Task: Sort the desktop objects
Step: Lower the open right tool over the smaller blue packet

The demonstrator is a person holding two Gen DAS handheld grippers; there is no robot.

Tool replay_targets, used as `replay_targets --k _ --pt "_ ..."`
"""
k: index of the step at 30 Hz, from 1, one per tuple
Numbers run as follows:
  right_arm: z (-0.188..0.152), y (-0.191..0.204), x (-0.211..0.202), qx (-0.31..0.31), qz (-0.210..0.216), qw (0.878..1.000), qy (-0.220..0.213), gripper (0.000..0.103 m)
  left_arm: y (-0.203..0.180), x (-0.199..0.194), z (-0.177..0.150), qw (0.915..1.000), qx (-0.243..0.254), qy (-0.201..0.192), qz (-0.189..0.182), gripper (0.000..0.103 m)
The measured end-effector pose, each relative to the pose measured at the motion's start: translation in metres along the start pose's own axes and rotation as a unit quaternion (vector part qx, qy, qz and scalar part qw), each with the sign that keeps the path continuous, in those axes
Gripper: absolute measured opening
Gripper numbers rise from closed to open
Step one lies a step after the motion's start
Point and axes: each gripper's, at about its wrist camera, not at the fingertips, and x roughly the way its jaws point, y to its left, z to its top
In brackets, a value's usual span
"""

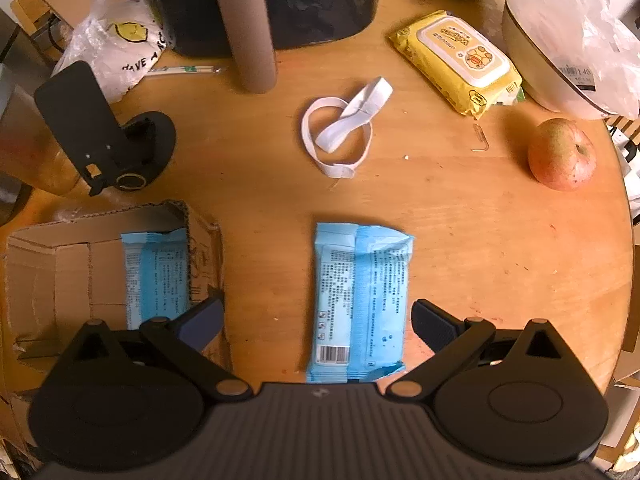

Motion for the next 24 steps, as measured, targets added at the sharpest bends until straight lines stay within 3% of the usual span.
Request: replay_targets --k 24 --pt "-0.003 -0.031 0.003 0.017 -0.008 1.000 0.002 0.103 -0.021 0.004 0.004 0.9999 0.012 0.005 -0.003 0.103"
